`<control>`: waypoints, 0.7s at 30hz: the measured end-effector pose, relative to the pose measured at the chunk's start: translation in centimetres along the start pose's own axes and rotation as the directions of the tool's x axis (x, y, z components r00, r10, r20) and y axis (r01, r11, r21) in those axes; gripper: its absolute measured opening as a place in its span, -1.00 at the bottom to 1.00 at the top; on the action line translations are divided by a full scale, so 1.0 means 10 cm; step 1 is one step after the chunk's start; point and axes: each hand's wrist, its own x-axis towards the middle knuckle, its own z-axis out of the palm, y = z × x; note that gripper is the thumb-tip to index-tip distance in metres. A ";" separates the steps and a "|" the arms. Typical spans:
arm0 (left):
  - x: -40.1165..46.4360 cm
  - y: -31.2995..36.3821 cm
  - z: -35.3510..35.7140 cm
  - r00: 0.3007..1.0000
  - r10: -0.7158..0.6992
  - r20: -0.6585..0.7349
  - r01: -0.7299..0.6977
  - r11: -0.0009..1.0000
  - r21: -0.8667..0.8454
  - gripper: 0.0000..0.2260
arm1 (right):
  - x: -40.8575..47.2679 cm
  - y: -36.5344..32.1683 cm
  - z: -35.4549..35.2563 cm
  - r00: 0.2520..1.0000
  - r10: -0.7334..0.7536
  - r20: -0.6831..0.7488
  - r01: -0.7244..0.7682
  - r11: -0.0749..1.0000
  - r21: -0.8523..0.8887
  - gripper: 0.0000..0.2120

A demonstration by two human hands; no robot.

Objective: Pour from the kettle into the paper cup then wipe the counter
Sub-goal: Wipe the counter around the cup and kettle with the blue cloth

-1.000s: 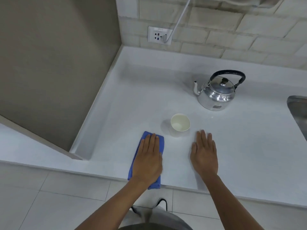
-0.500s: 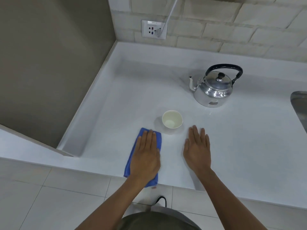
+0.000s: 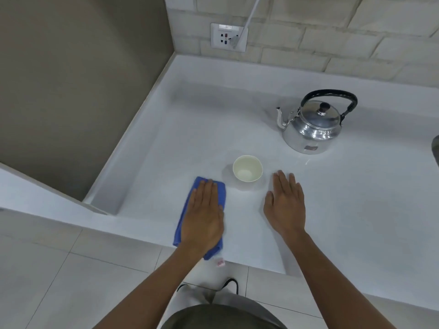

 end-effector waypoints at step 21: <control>-0.39 0.18 -0.02 0.979 0.202 0.013 -0.203 0.979 0.033 -0.47 | 0.04 0.00 0.05 0.999 -0.024 0.049 0.025 0.999 -0.019 -0.43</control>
